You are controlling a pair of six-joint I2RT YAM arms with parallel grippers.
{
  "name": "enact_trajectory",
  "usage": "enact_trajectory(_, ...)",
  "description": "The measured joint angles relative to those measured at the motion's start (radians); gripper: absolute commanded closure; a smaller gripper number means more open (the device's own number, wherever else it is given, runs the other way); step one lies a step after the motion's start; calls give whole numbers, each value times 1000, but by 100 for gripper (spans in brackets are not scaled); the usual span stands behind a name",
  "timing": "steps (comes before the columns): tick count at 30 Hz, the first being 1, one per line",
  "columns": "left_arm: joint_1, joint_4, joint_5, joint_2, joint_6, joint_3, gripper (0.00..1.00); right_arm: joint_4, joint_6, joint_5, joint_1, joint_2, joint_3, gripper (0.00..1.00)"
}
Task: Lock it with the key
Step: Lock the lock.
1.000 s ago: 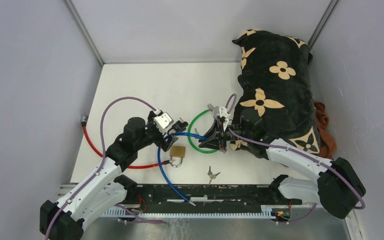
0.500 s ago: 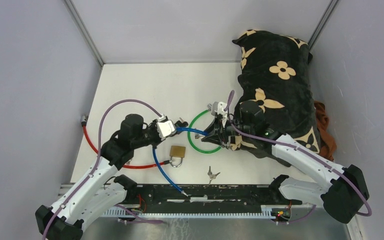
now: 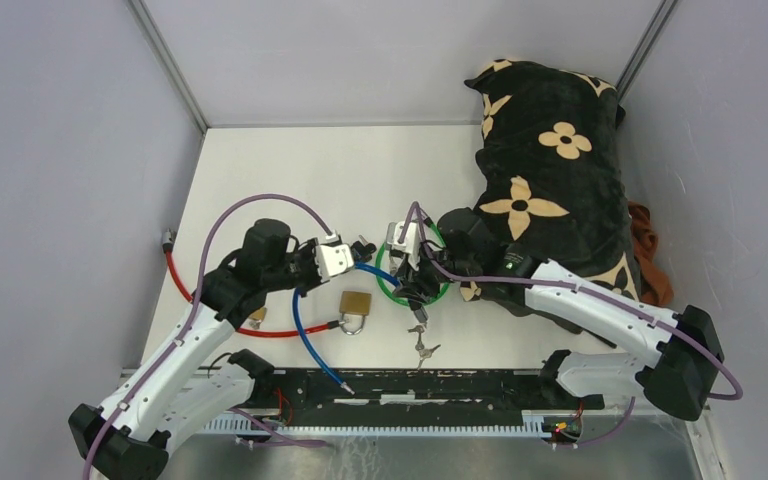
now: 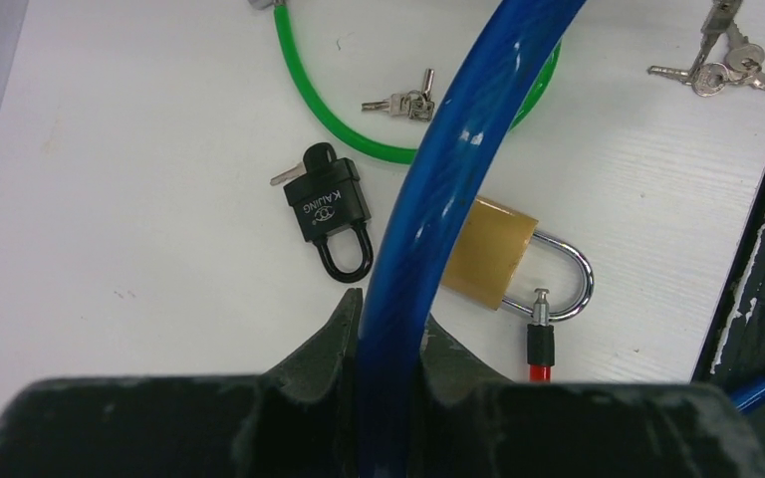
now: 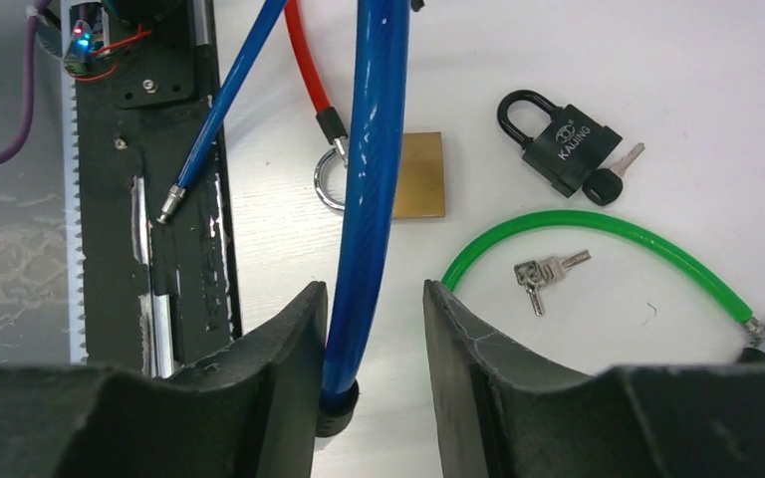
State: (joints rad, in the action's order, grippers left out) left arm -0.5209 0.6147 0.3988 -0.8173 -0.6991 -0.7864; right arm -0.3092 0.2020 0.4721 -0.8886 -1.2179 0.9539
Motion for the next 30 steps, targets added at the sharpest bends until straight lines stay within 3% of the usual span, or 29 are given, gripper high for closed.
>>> enact_trajectory(2,0,5,1,0,-1,0,98,4,-12,-23,-5,-7,0,61)
enact_trajectory(3,0,6,2,0,-1,0,98,8,-20,-30,-6,-11,0,68)
enact_trajectory(5,0,6,4,0,0,-2,98,24,-36,-37,-6,-26,0,97)
enact_trajectory(6,0,8,5,0,0,-4,98,29,-50,-42,-6,-39,0,100)
enact_trajectory(8,1,10,5,0,2,-7,98,35,-61,-55,-6,-60,0,100)
enact_trajectory(9,2,12,5,1,6,-8,87,37,-69,-59,-6,-66,-1,100)
enact_trajectory(11,3,14,4,3,31,-8,51,43,-80,-63,-6,-64,-1,100)
enact_trajectory(14,4,-5,14,23,146,-8,32,77,-121,-28,30,-21,-17,100)
enact_trajectory(21,33,-151,52,126,425,6,23,299,-280,210,296,200,-67,100)
enact_trajectory(30,129,-303,55,267,597,115,20,454,-382,444,439,254,34,100)
